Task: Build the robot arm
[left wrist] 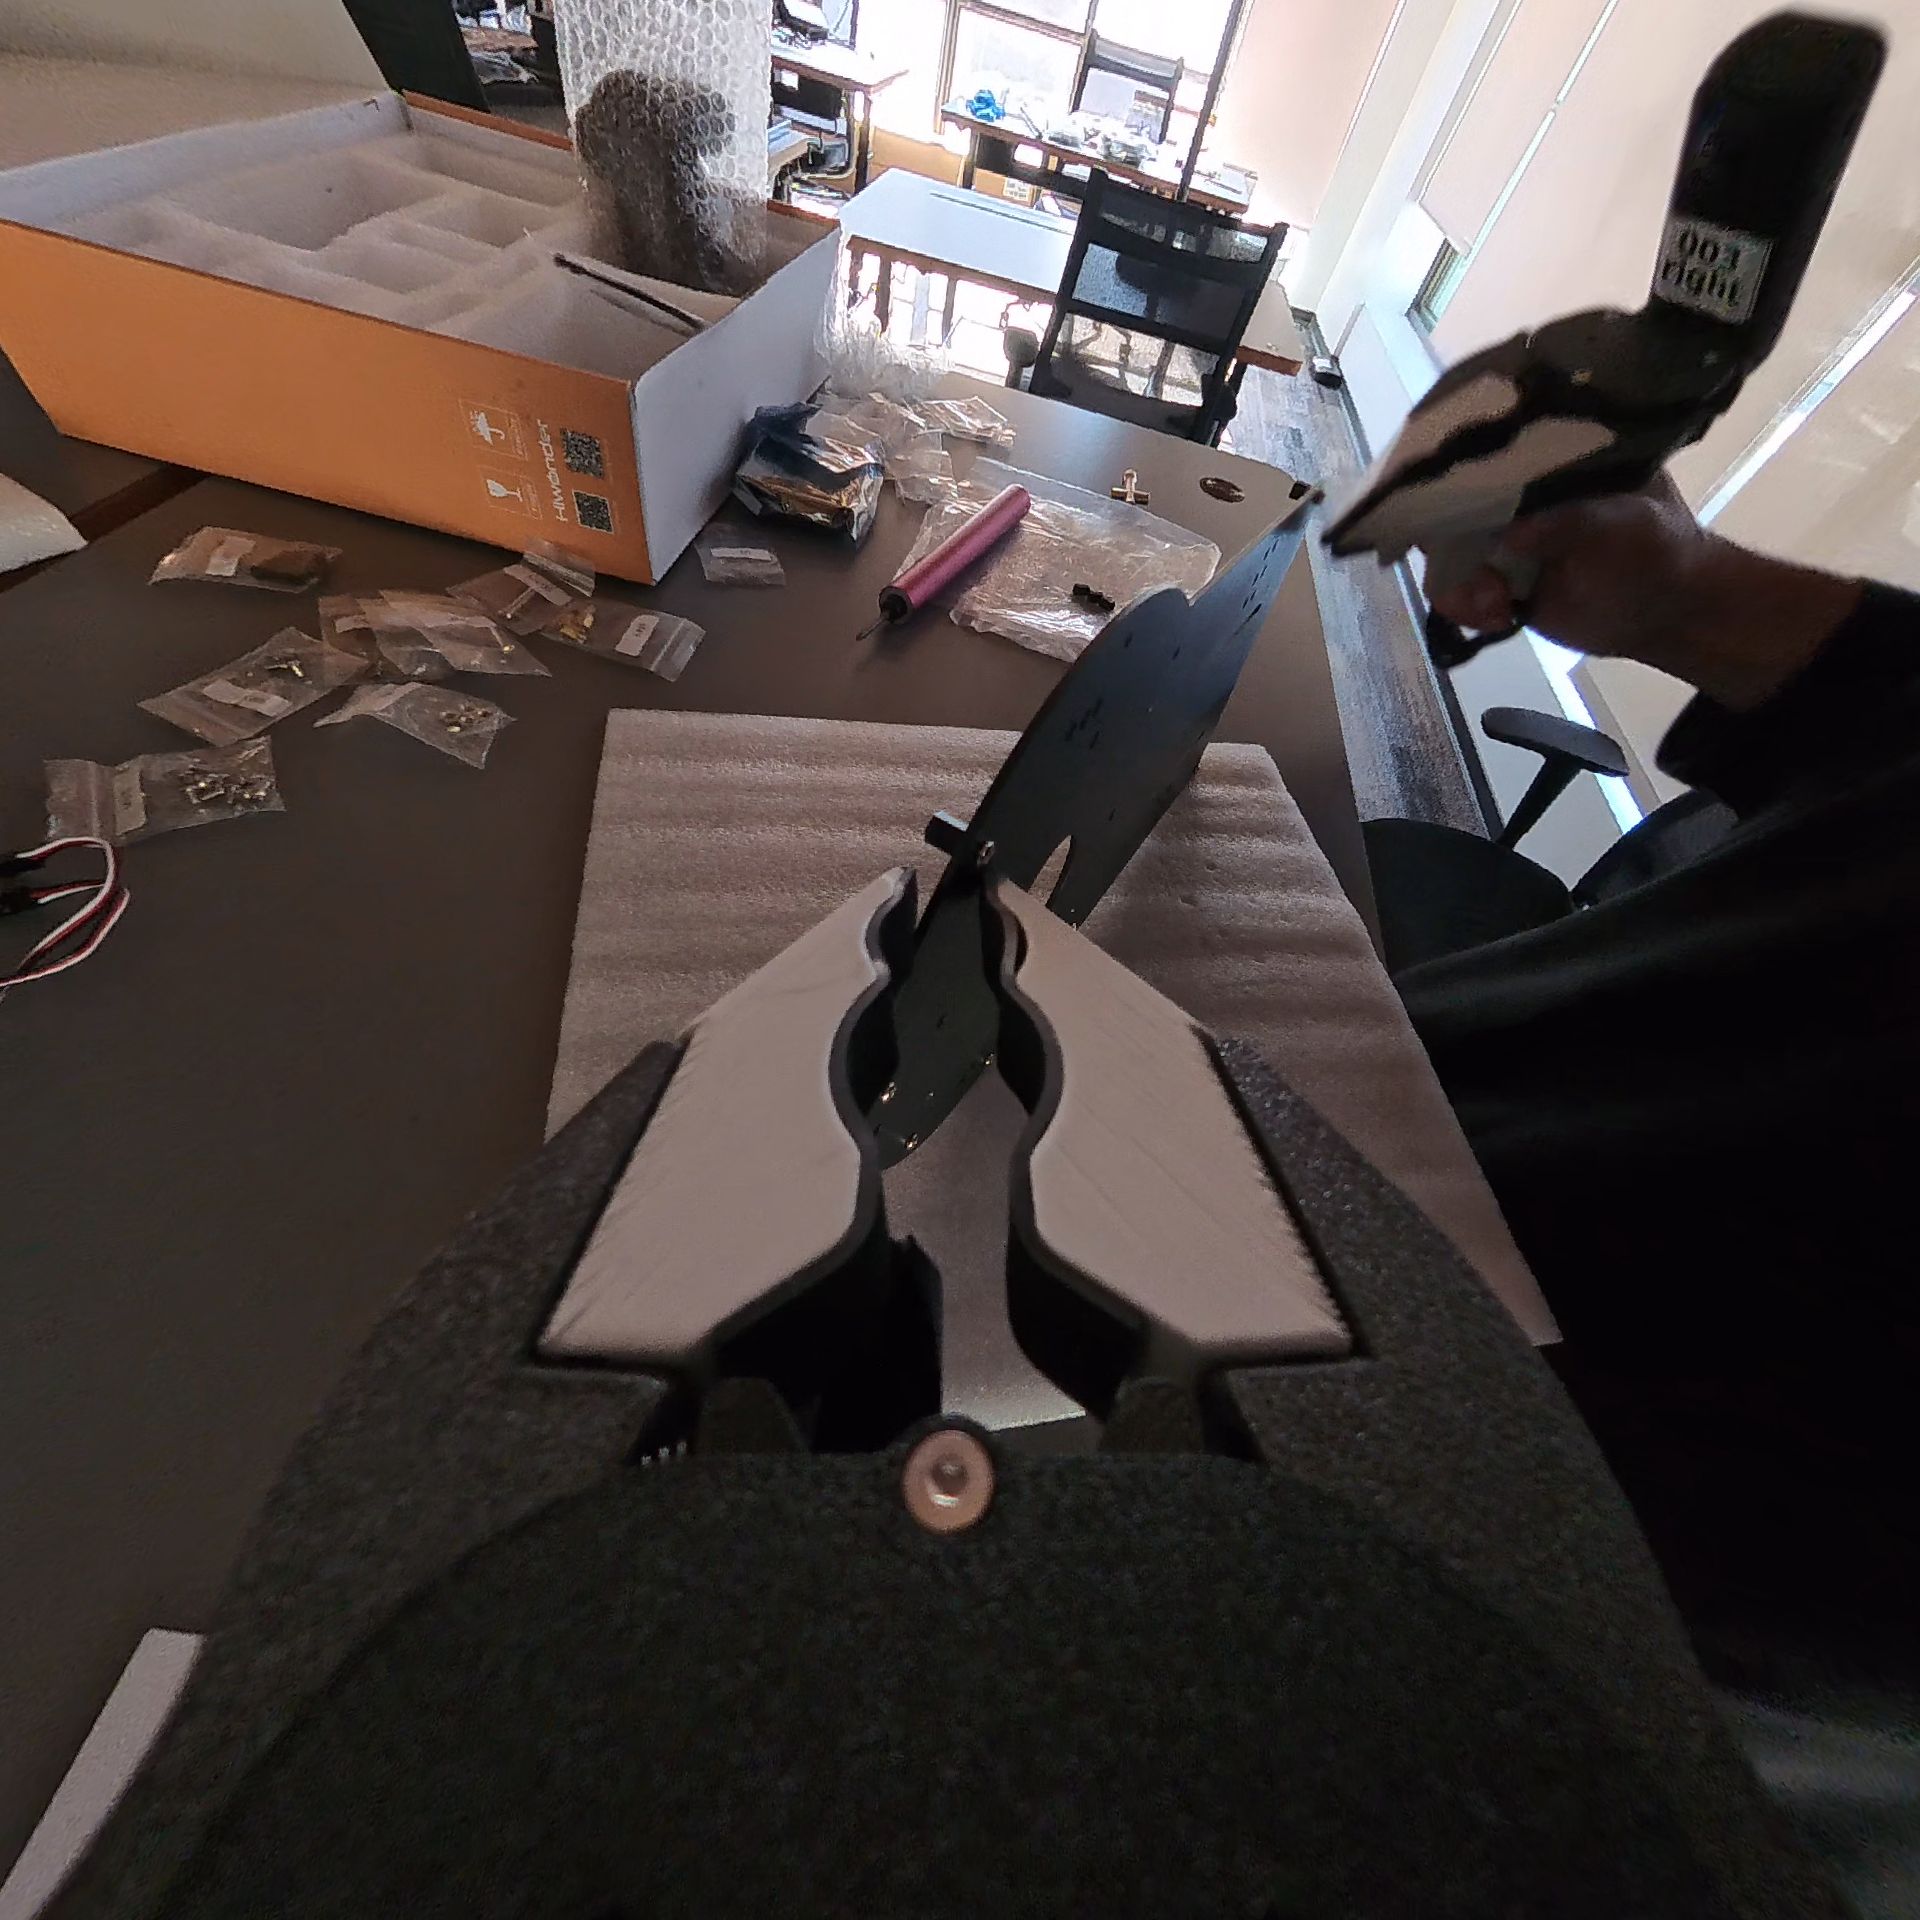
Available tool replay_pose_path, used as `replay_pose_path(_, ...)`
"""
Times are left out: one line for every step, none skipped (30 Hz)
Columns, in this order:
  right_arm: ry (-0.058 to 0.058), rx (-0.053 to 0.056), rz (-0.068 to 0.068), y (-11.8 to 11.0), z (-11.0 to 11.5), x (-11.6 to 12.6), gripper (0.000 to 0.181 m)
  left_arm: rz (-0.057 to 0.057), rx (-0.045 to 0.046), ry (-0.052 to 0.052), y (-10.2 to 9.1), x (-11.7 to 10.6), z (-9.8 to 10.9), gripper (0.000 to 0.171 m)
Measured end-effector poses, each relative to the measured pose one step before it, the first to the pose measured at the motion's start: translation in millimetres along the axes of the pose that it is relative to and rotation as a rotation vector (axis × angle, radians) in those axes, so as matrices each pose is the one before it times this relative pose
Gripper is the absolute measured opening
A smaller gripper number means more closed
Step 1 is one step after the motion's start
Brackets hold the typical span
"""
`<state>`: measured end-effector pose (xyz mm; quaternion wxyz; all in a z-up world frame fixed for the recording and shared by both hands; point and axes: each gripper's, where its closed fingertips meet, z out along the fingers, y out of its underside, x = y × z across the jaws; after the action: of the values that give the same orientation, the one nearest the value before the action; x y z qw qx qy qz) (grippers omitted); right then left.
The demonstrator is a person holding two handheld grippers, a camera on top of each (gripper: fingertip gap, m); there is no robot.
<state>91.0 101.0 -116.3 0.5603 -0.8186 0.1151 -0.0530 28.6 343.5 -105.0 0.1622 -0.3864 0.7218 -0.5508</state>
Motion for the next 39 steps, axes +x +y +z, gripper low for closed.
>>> replay_pose_path(-0.0136,-0.0522,0.0092,17.39,3.01,-5.00,0.000,-0.0004,0.00133,-0.0028,-0.08,-0.09,-0.04,0.012)
replay_pose_path(-0.0017,-0.0834,0.0011,22.67,6.67,-4.21,0.000,-0.0011,0.00316,-0.0018,-0.01,0.03,0.06,0.012)
replay_pose_path(0.0330,-0.0784,-0.0194,19.69,8.80,-0.82,0.000,-0.0008,0.00388,-0.0005,-0.10,0.04,-0.03,0.012)
replay_pose_path(0.0512,-0.0408,-0.0357,11.07,8.42,0.35,0.000,-0.0016,0.00421,0.0011,-0.11,0.02,0.03,0.012)
replay_pose_path(0.0253,-0.0116,-0.0298,4.18,6.52,-2.73,0.000,-0.0028,0.00318,0.0014,0.00,0.00,-0.05,0.012)
replay_pose_path(0.0152,-0.0169,-0.0030,3.38,5.46,-1.49,0.000,-0.0012,0.00086,-0.0001,-0.05,-0.17,0.03,0.012)
replay_pose_path(-0.0027,-0.0268,0.0127,4.30,4.79,-1.82,0.000,0.0019,-0.00156,-0.0007,0.02,-0.04,-0.04,0.012)
replay_pose_path(-0.0004,-0.0185,0.0086,3.22,2.96,-0.65,0.000,0.0036,-0.00292,0.0004,0.19,0.14,0.00,0.012)
replay_pose_path(0.0084,-0.0055,-0.0061,1.01,0.42,0.36,0.000,0.0014,-0.00316,0.0017,0.08,0.15,-0.12,0.012)
replay_pose_path(0.0019,-0.0018,-0.0227,-1.83,-1.98,-1.48,0.000,-0.0020,-0.00303,0.0020,0.06,0.06,-0.02,0.012)
replay_pose_path(-0.0072,0.0076,-0.0357,-6.77,-2.26,-4.82,0.000,-0.0012,-0.00286,0.0004,0.03,-0.15,0.06,0.012)
replay_pose_path(-0.0259,0.0297,-0.0473,-13.79,-0.19,-10.55,0.000,0.0015,-0.00219,-0.0014,-0.11,-0.21,0.14,0.012)
replay_pose_path(-0.0337,0.0380,-0.0673,-17.29,3.85,-14.55,0.000,0.0006,-0.00117,-0.0019,-0.14,-0.47,0.35,0.012)
replay_pose_path(-0.0077,0.0269,-0.0797,-16.80,8.89,-11.70,0.000,-0.0024,-0.00066,-0.0011,-0.14,-0.74,0.45,0.012)
replay_pose_path(0.0116,0.0156,-0.0689,-15.33,13.03,-8.27,0.000,-0.0023,-0.00128,-0.0002,-0.27,-0.72,0.34,0.012)
replay_pose_path(-0.0048,0.0114,-0.0472,-13.39,15.46,-9.46,0.000,-0.0010,-0.00300,-0.0007,-0.08,-0.87,0.35,0.012)
replay_pose_path(0.0028,-0.0083,-0.0241,-8.77,15.98,-6.69,0.000,-0.0020,-0.00565,-0.0011,-0.13,-0.76,0.45,0.012)
replay_pose_path(0.0479,-0.0128,-0.0277,-5.71,14.15,1.21,0.000,-0.0018,-0.00795,-0.0003,-0.03,-0.32,0.18,0.012)
replay_pose_path(0.0430,0.0006,-0.0395,-4.50,11.45,0.86,0.000,0.0000,-0.00733,0.0006,-0.02,0.02,0.15,0.012)
replay_pose_path(0.0206,-0.0105,-0.0415,-0.82,9.32,-1.25,0.000,0.0002,-0.00466,-0.0002,0.09,0.00,-0.01,0.012)
replay_pose_path(0.0326,-0.0183,-0.0273,1.53,7.64,1.72,0.000,0.0001,-0.00103,-0.0018,-0.02,0.00,-0.08,0.012)
replay_pose_path(0.0186,-0.0173,-0.0226,1.84,5.79,0.54,0.000,0.0007,0.00255,-0.0023,-0.02,-0.07,0.06,0.012)
replay_pose_path(0.0172,-0.0227,-0.0181,2.55,3.55,1.49,0.000,-0.0014,0.00428,-0.0006,-0.01,0.11,-0.01,0.012)
replay_pose_path(0.0126,-0.0132,-0.0064,1.15,1.24,1.59,0.000,-0.0047,0.00426,0.0018,0.08,0.29,-0.18,0.012)
replay_pose_path(0.0204,-0.0127,0.0102,1.02,-0.31,3.63,0.000,-0.0046,0.00362,0.0020,0.15,0.53,-0.33,0.012)
replay_pose_path(0.0058,-0.0072,0.0172,0.27,-0.85,1.97,0.000,-0.0007,0.00308,0.0000,0.12,0.51,-0.37,0.012)
replay_pose_path(-0.0122,0.0096,0.0132,-2.20,-1.23,-1.11,0.000,0.0021,0.00300,-0.0007,0.13,0.72,-0.35,0.012)
replay_pose_path(0.0074,0.0007,0.0038,-0.37,-0.43,1.25,0.000,0.0011,0.00360,0.0012,0.21,0.73,-0.37,0.012)
replay_pose_path(0.0193,-0.0178,-0.0050,3.05,1.15,2.82,0.000,-0.0019,0.00390,0.0038,0.10,0.59,-0.32,0.012)
replay_pose_path(-0.0027,-0.0042,-0.0041,1.32,1.08,-0.45,0.000,-0.0029,0.00304,0.0039,0.11,0.42,-0.25,0.012)
replay_pose_path(-0.0004,0.0094,0.0043,-0.67,0.05,-0.05,0.000,-0.0003,0.00154,0.0018,0.03,0.07,-0.09,0.012)
replay_pose_path(-0.0002,0.0019,0.0071,0.11,0.27,-0.16,0.000,0.0027,0.00012,-0.0009,0.05,-0.11,-0.06,0.012)
replay_pose_path(0.0012,0.0001,-0.0006,-0.09,0.16,-0.09,0.000,0.0035,-0.00091,-0.0010,-0.08,-0.13,0.07,0.012)
replay_pose_path(0.0011,-0.0025,-0.0062,-0.05,0.06,0.02,0.000,0.0030,-0.00135,0.0007,0.01,-0.15,0.07,0.012)
replay_pose_path(0.0008,-0.0048,-0.0048,0.10,0.03,-0.01,0.000,0.0017,-0.00123,0.0016,-0.15,-0.33,0.21,0.012)
replay_pose_path(-0.0003,-0.0057,-0.0001,-0.08,-0.14,-0.05,0.000,0.0004,-0.00102,0.0012,-0.25,-0.43,0.35,0.012)
replay_pose_path(-0.0098,-0.0015,0.0003,-1.48,0.00,-1.71,0.000,0.0009,-0.00122,-0.0001,-0.23,-0.57,0.40,0.012)
replay_pose_path(-0.0353,0.0182,-0.0009,-5.86,-0.39,-6.64,0.000,0.0018,-0.00153,-0.0014,-0.24,-0.81,0.51,0.012)
replay_pose_path(-0.0349,0.0288,-0.0135,-9.07,0.01,-8.20,0.000,0.0010,-0.00157,-0.0014,-0.18,-0.76,0.38,0.012)
